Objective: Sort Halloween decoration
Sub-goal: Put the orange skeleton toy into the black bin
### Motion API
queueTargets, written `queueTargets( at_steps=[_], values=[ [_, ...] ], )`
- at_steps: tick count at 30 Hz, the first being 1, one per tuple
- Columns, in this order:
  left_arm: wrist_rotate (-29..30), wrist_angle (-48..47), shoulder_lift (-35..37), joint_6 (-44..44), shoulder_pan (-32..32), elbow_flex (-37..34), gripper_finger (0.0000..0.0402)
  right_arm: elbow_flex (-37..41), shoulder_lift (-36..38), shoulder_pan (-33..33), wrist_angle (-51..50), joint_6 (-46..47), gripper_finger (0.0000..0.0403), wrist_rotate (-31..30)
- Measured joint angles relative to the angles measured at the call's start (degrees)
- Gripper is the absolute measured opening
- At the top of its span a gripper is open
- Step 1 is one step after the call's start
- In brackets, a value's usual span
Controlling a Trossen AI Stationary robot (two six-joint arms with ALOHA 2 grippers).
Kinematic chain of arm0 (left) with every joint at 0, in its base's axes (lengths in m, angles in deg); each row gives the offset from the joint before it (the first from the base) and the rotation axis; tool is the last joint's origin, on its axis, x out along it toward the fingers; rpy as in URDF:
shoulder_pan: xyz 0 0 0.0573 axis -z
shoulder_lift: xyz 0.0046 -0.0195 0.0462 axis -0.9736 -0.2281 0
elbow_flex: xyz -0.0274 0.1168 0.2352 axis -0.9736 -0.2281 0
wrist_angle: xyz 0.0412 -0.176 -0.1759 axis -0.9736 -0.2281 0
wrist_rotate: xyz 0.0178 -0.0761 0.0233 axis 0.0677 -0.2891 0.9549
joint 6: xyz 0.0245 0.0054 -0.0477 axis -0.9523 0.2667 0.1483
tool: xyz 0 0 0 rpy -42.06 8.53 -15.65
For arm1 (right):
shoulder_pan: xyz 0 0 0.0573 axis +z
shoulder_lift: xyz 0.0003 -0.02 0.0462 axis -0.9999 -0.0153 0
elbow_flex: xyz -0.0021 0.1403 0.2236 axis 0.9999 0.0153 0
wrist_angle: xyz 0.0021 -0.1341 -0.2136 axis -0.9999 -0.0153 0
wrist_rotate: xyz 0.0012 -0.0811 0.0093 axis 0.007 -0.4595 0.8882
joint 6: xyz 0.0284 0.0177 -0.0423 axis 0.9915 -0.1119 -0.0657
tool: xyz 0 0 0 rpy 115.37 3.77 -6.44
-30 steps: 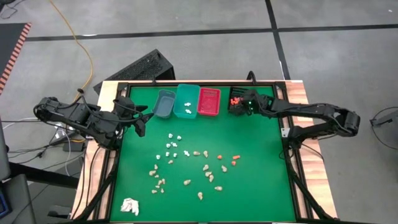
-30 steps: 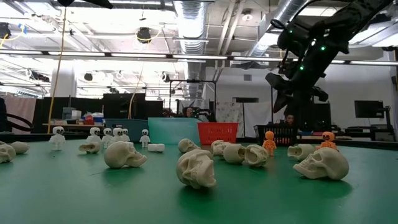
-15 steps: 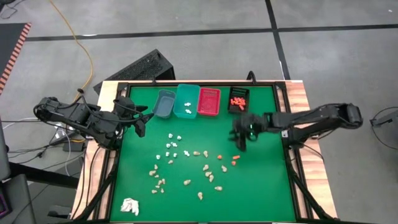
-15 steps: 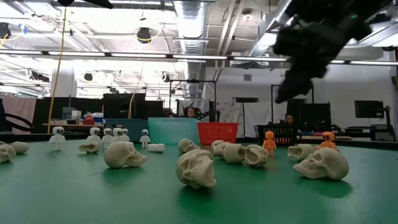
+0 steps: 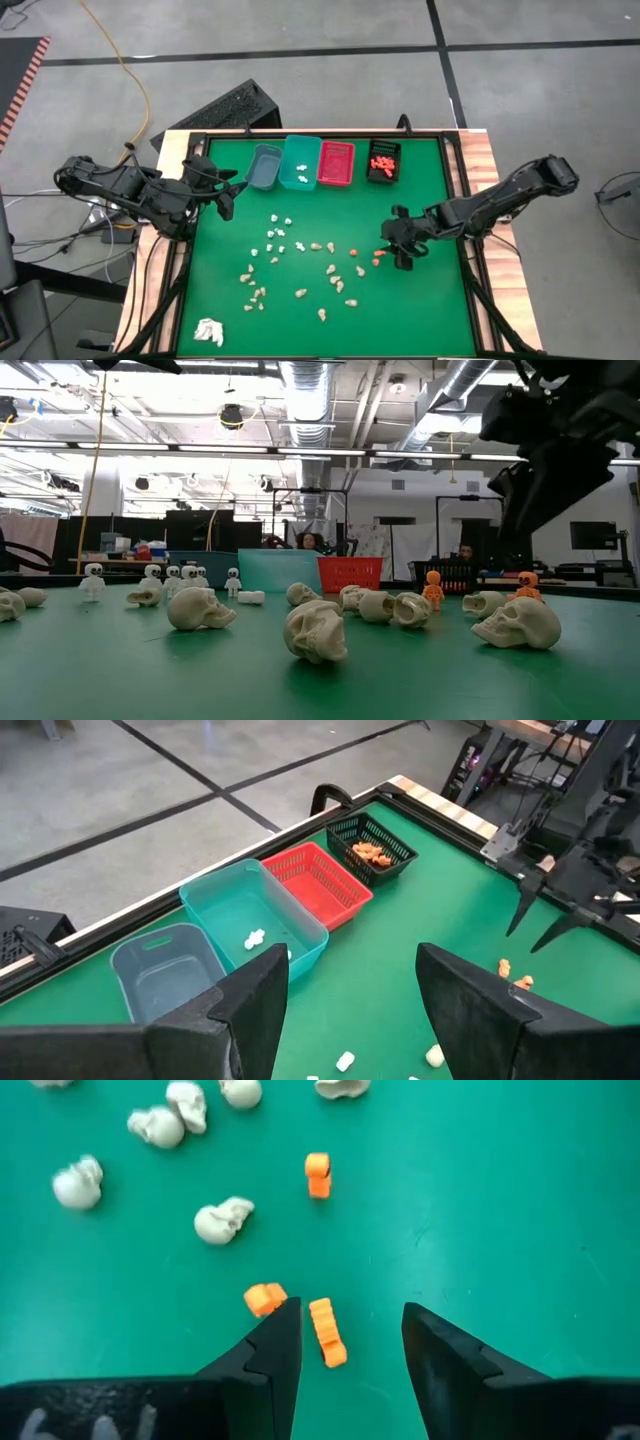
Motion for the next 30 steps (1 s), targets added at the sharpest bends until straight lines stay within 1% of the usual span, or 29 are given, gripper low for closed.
queueTargets(
  at_steps=[7,12,18,22,25,27,30],
  values=[
    [-0.2,0.0,0.0,0.7,0.0,0.0,0.0210,0.0,-5.1,-0.1,1.0,-1.3,0.0168,0.4],
    [-0.3,0.0,0.0,0.8,0.0,0.0,0.0210,0.0,-10.1,-0.1,4.4,-2.5,0.0168,4.7],
    [-0.2,0.0,0.0,1.3,0.0,0.0,0.0210,0.0,-15.2,-0.2,4.7,-2.4,0.0168,4.6],
    [-0.2,0.0,0.0,1.3,0.0,0.0,0.0210,-0.2,-17.2,-0.3,5.5,-2.0,0.0166,4.5],
    [-0.3,0.0,0.0,1.3,0.0,0.0,0.0210,-0.2,-17.7,-0.2,5.9,-0.3,0.0149,4.5],
    [-0.3,0.0,0.0,1.3,0.0,0.0,0.0210,-0.2,-17.5,-0.3,5.9,1.1,0.0125,4.5],
    [-0.2,0.0,0.0,1.3,0.0,0.0,0.0210,-0.2,-16.9,-0.3,5.9,2.7,0.0080,4.4]
  ],
)
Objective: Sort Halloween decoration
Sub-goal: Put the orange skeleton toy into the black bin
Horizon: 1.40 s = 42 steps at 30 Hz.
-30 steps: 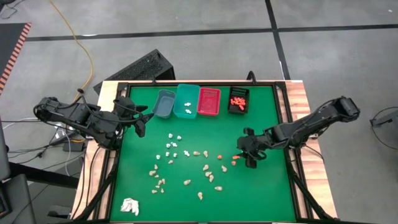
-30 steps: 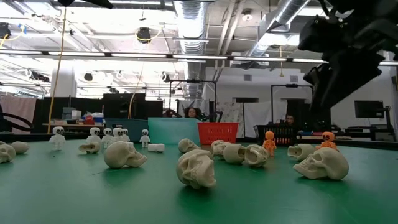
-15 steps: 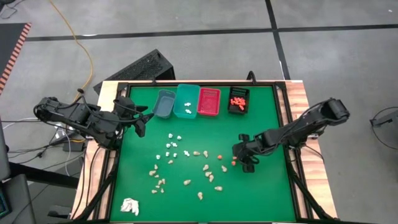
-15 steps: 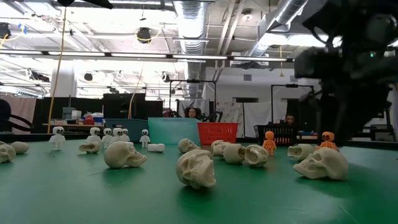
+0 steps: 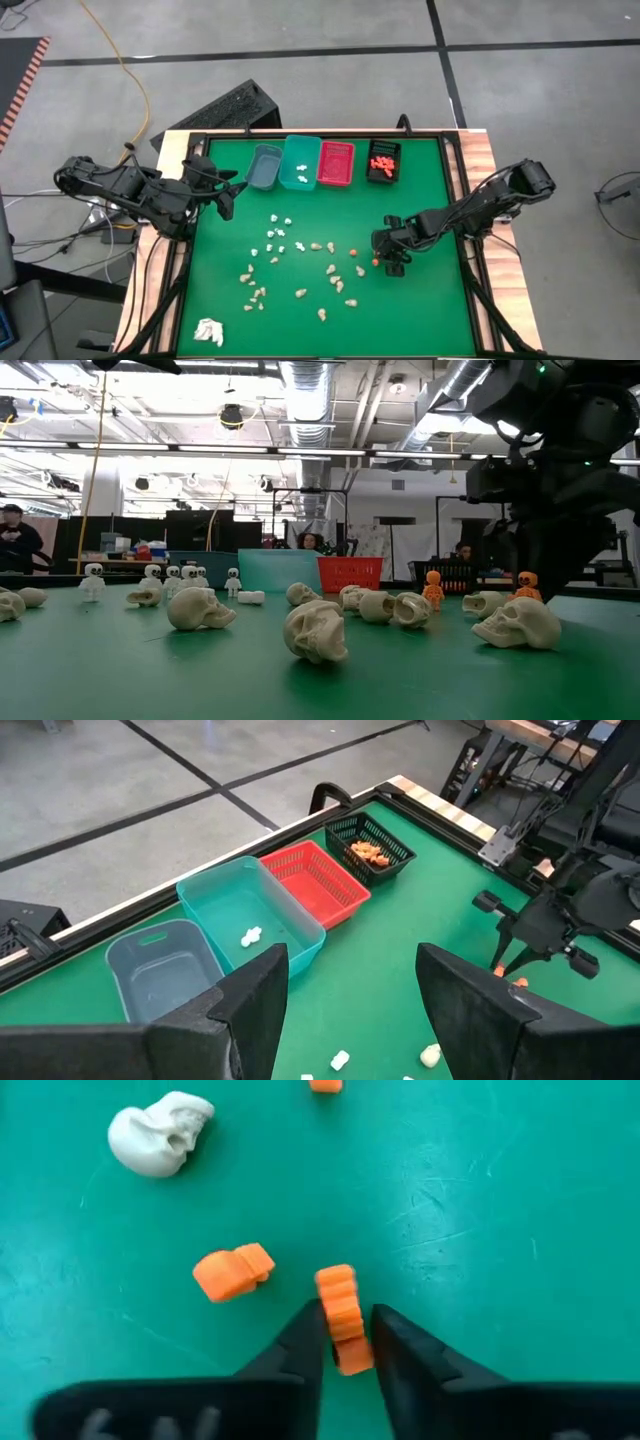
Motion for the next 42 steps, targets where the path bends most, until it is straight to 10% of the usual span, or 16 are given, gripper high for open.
queueTargets(
  at_steps=[5,14,30,42],
  values=[
    [0.0,0.0,0.0,-0.6,0.0,0.0,0.0210,0.0,0.8,0.0,-0.1,2.8,0.0012,0.0],
    [0.1,0.0,0.0,-0.6,0.0,0.0,0.0210,0.2,7.8,-3.5,-0.2,6.2,0.0015,-4.1],
    [0.1,-0.1,0.0,-0.5,0.0,0.0,0.0210,0.2,18.7,-31.5,0.0,10.5,0.0010,-14.7],
    [0.6,0.0,0.0,-0.4,0.0,0.0,0.0210,0.1,15.0,-43.7,0.3,6.7,0.0091,-13.1]
  ],
)
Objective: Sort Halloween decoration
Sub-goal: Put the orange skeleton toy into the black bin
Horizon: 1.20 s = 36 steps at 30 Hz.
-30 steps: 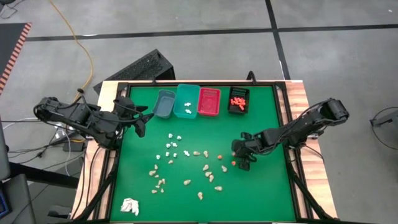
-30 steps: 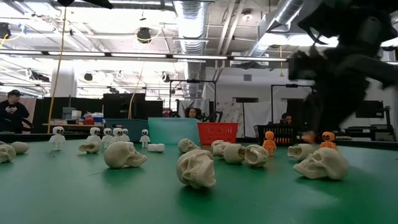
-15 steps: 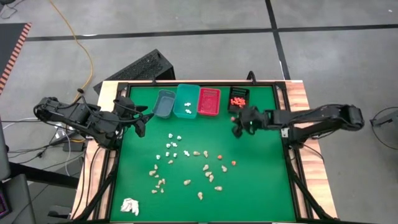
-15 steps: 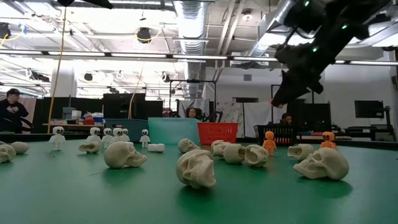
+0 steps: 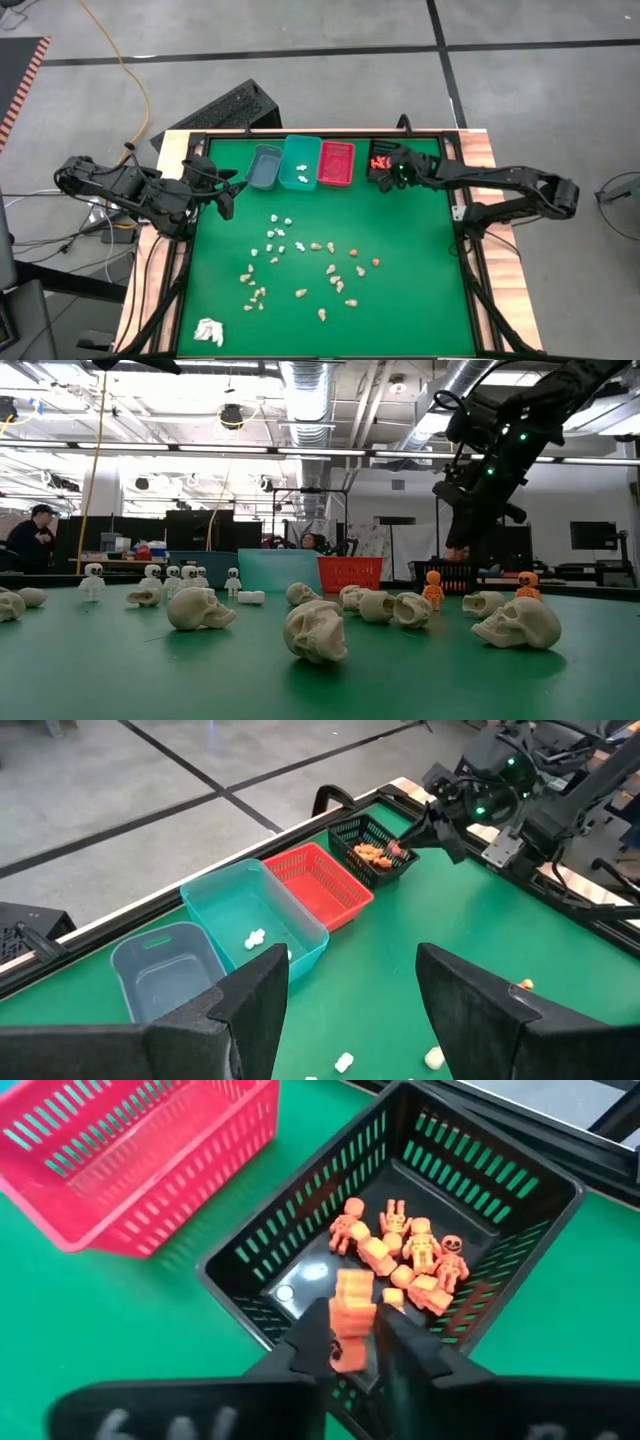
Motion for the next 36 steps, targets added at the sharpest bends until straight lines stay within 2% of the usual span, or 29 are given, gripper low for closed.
queueTargets(
  at_steps=[5,7,12,15,18,22,27,33,36],
  values=[
    [0.4,0.0,0.0,0.0,0.0,0.0,0.0210,0.0,0.0,-0.6,0.4,-1.0,0.0148,0.8],
    [0.4,0.0,0.0,0.0,0.0,0.0,0.0210,0.0,0.1,-0.5,0.6,-1.3,0.0164,3.0],
    [0.4,0.0,0.0,0.0,0.0,0.0,0.0210,0.0,0.8,2.9,4.7,-8.2,0.0176,17.0],
    [0.4,0.0,0.0,0.0,0.0,0.0,0.0210,0.0,1.6,8.2,6.9,-10.1,0.0170,25.6],
    [0.4,0.0,0.0,0.0,0.0,0.0,0.0210,0.0,1.9,16.0,7.9,-10.3,0.0162,29.8],
    [0.4,-0.4,0.0,0.0,0.0,0.0,0.0210,0.0,1.9,28.1,7.4,-10.2,0.0156,29.4],
    [0.4,-1.1,0.0,0.0,0.0,0.0,0.0210,0.0,1.9,40.1,7.3,-8.3,0.0154,20.0],
    [0.6,-1.1,0.0,-0.2,0.0,0.0,0.0210,0.0,1.9,47.8,7.1,-11.6,0.0155,11.2],
    [1.0,-1.1,0.0,-0.2,0.0,0.0,0.0210,0.0,1.7,48.7,6.4,-13.0,0.0156,10.1]
  ],
)
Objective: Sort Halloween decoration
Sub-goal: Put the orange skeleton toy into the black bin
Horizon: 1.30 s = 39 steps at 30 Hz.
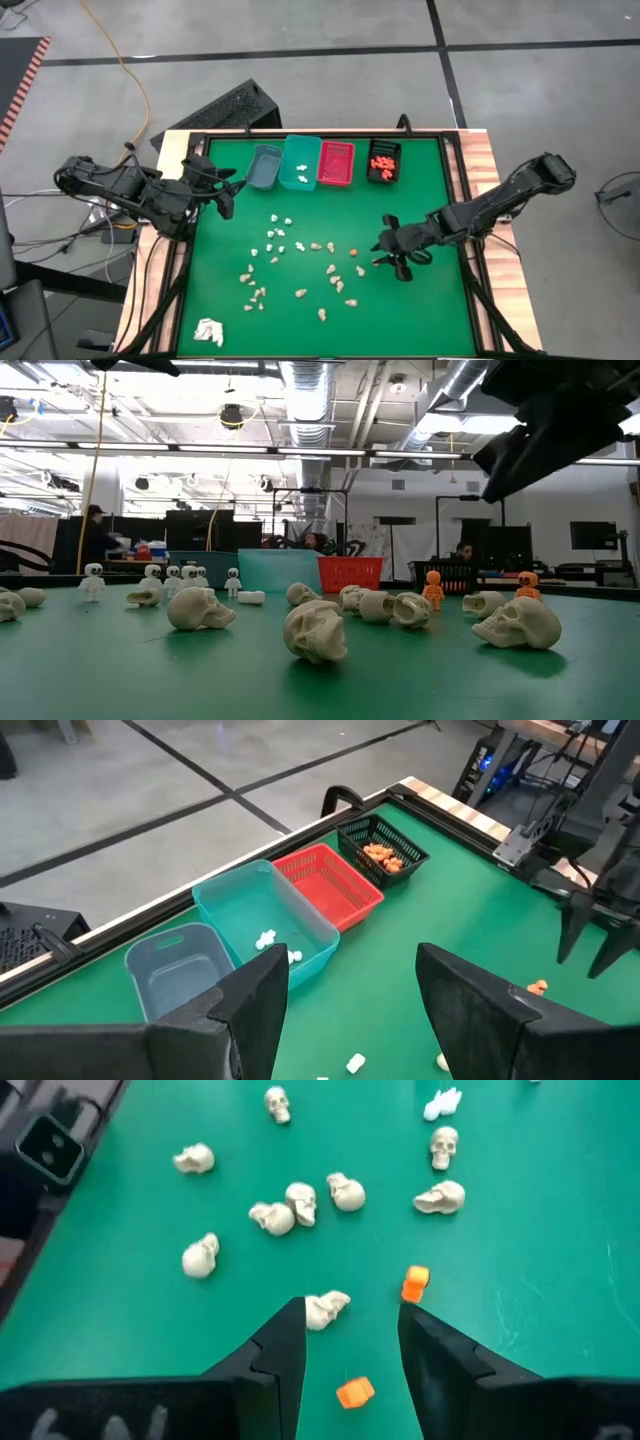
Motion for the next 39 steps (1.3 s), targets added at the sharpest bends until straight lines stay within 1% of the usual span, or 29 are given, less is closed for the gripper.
queueTargets(
  at_steps=[4,10,18,22,27,35,37,39],
  values=[
    [0.0,0.0,0.0,0.0,0.0,0.0,0.0210,0.0,-2.7,0.0,-1.5,-0.1,0.0156,0.2],
    [-0.1,0.0,0.0,0.6,0.0,0.0,0.0210,0.0,-8.6,0.0,0.1,-0.2,0.0156,2.0],
    [-0.1,-0.1,0.0,0.6,0.0,0.0,0.0210,0.0,-15.7,0.0,0.9,-0.2,0.0155,2.2],
    [-0.1,-0.1,0.0,0.6,0.0,0.0,0.0210,0.0,-18.1,0.0,2.2,0.2,0.0147,2.2],
    [-0.3,-0.2,0.0,0.6,0.0,0.0,0.0210,-0.1,-19.3,-0.1,2.5,3.0,0.0111,1.8],
    [-0.6,-0.4,0.0,0.5,0.0,0.0,0.0210,0.0,-17.2,-1.0,0.8,7.7,0.0017,2.2],
    [-0.6,-0.4,0.0,0.4,0.0,0.0,0.0210,0.0,-16.2,-1.5,1.0,8.6,0.0010,2.2],
    [-0.6,-0.4,0.0,0.4,0.0,0.0,0.0210,0.0,-14.7,-2.3,1.0,9.2,0.0014,2.1]
  ],
)
